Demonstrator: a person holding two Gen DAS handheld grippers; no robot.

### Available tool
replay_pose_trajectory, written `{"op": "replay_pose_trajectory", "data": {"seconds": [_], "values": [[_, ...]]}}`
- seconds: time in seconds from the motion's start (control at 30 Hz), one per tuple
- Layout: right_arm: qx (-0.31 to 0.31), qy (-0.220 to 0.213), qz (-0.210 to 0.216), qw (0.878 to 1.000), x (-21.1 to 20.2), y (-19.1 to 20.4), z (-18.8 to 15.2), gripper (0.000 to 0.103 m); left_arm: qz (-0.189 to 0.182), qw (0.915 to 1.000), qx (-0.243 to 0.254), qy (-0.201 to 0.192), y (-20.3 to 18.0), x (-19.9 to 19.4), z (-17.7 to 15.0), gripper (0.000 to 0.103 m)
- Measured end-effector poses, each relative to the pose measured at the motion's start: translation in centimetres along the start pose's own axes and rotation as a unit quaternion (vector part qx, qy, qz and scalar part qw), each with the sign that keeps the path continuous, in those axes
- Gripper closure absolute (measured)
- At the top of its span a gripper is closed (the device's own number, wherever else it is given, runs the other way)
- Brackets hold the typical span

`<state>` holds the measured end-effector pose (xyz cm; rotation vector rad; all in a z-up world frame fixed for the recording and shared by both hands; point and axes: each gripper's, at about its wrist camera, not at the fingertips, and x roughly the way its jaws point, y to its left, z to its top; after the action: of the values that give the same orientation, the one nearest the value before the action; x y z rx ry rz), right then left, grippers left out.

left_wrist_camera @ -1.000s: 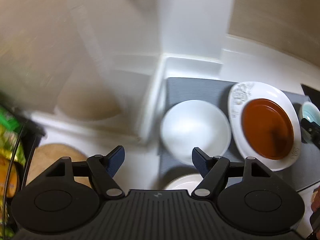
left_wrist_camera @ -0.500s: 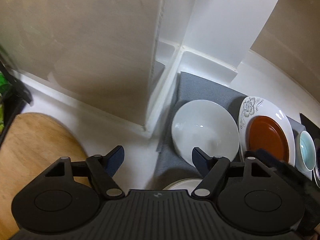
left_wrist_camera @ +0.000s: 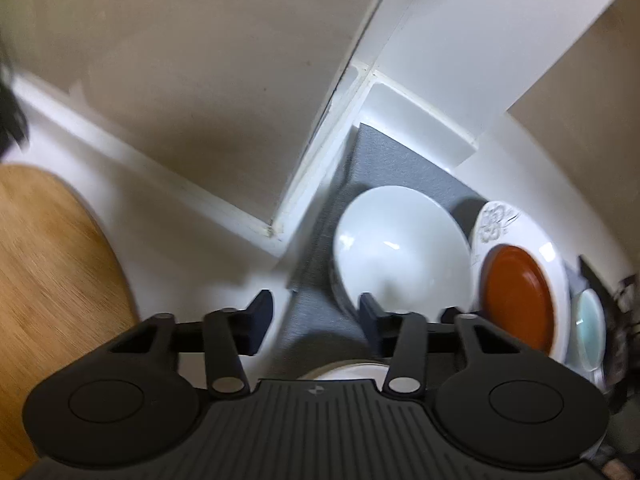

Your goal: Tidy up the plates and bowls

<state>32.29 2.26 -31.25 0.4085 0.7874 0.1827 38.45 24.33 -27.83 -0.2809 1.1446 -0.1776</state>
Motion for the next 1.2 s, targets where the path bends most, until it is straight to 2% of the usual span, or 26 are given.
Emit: {"op": "replay_pose_trajectory", "data": {"seconds": [0.23,0.3,0.33,0.4,0.43,0.5,0.6,0.87,1.07,1.2], "values": [[-0.014,0.006,0.007,1.000,0.8,1.0,-0.2,0.053,0.004,0.9996,0.026,0.011,-1.1,1.1,0.0,0.055],[-0.016,0.011,-0.001,1.000,1.3,1.1,-0.4,0.058,0.002,0.9995,0.027,0.013,-1.3,1.4,0.0,0.062],[-0.014,0.015,-0.006,1.000,1.5,1.0,-0.5,0.065,-0.002,0.9995,0.030,0.014,-1.4,1.5,-0.1,0.069],[-0.008,0.013,-0.009,1.000,1.6,0.7,-0.6,0.072,-0.004,0.9989,0.043,0.019,-1.9,1.8,-0.2,0.080],[-0.004,0.012,-0.009,1.000,1.5,0.6,-0.6,0.077,0.006,0.9985,0.050,0.020,-2.3,2.0,-0.3,0.082],[-0.005,0.016,-0.010,1.000,1.4,0.7,-0.5,0.079,0.020,0.9976,0.064,0.018,-2.8,2.1,-0.5,0.082],[-0.011,0.026,-0.012,1.000,1.1,0.6,-0.7,0.081,0.019,0.9975,0.063,0.027,-2.8,2.1,-0.6,0.084],[0.008,0.048,-0.003,0.999,-0.2,-0.3,-1.3,0.082,0.010,0.9958,0.086,0.032,-3.3,1.7,-1.8,0.085],[0.014,0.054,0.007,0.998,-0.3,-0.4,-0.6,0.079,-0.002,0.9975,0.060,0.036,-2.6,2.2,-0.8,0.084],[0.014,0.052,0.003,0.999,0.2,-0.3,0.1,0.076,0.035,0.9958,0.082,0.023,-3.3,2.1,0.1,0.084]]}}
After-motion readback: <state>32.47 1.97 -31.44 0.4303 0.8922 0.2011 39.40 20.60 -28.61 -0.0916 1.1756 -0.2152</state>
